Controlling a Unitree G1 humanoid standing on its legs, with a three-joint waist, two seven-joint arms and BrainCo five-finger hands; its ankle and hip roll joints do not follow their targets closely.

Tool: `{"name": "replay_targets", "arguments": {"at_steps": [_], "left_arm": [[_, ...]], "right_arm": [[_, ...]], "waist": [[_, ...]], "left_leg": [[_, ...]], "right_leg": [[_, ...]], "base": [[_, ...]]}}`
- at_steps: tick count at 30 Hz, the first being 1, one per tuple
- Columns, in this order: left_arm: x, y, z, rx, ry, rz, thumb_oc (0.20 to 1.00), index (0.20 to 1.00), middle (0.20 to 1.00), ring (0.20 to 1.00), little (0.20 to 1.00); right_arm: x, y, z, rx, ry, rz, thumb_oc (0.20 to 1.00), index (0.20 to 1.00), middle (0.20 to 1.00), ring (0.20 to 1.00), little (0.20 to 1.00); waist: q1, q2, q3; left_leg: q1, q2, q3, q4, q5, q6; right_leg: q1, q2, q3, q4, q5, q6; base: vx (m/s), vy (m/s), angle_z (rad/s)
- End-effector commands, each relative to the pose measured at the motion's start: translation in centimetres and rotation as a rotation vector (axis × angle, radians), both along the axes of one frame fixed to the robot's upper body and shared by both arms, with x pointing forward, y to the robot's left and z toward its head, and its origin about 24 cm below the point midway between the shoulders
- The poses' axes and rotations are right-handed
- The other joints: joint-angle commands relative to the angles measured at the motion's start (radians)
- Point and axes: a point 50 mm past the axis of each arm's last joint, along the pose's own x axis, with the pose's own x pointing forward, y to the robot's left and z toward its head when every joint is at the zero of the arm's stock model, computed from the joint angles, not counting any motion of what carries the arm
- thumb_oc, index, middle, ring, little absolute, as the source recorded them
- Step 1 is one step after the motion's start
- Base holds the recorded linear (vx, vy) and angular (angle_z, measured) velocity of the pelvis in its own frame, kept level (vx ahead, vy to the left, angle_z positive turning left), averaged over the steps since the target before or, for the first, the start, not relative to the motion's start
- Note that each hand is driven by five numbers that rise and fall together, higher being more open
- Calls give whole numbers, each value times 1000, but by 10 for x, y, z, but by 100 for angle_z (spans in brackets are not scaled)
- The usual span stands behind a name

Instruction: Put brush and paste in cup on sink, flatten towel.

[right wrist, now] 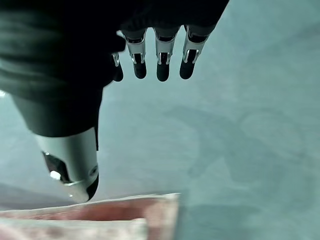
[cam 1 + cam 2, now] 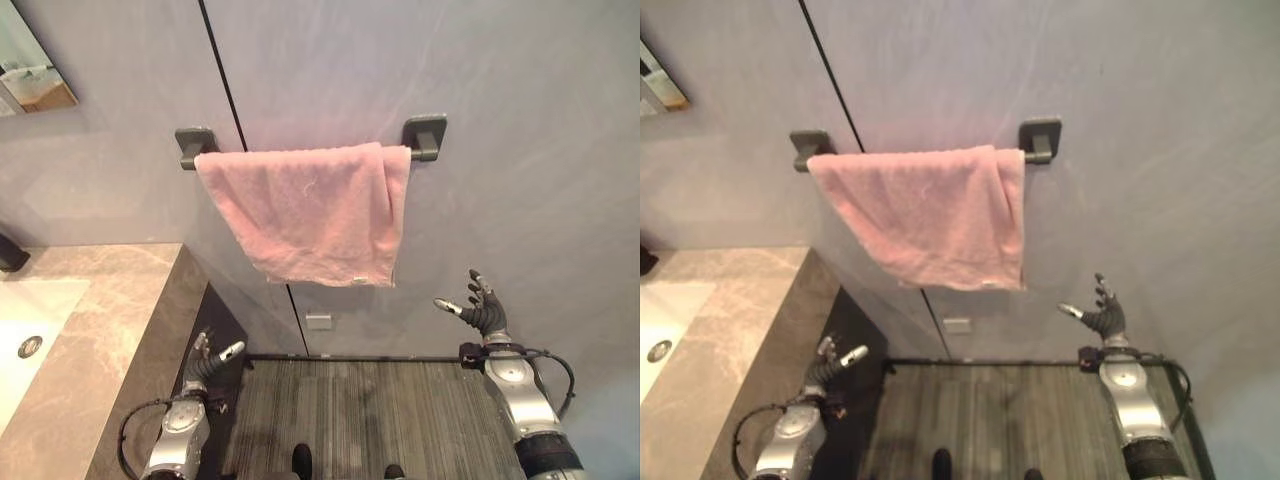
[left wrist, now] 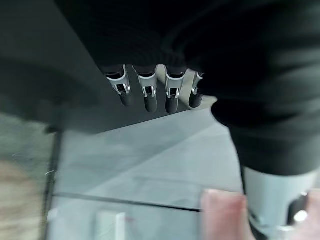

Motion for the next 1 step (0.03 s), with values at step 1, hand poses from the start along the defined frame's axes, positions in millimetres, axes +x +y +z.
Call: {"name": "replay_targets", "arguments": {"at_steps": [1], "left_arm": [[15, -1, 0, -13, -5, -75, 1000, 1000, 1000, 1000, 1000]], "right_arm": [[7, 8, 4, -16, -21, 97, 1000, 1000, 1000, 1000, 1000]], "waist": [[10, -47, 0]], "left_leg": [[90, 2, 24, 68, -222, -6]], "right_leg": [[-32, -57, -45, 85, -112, 28]], "base": [[0, 0, 0]]}}
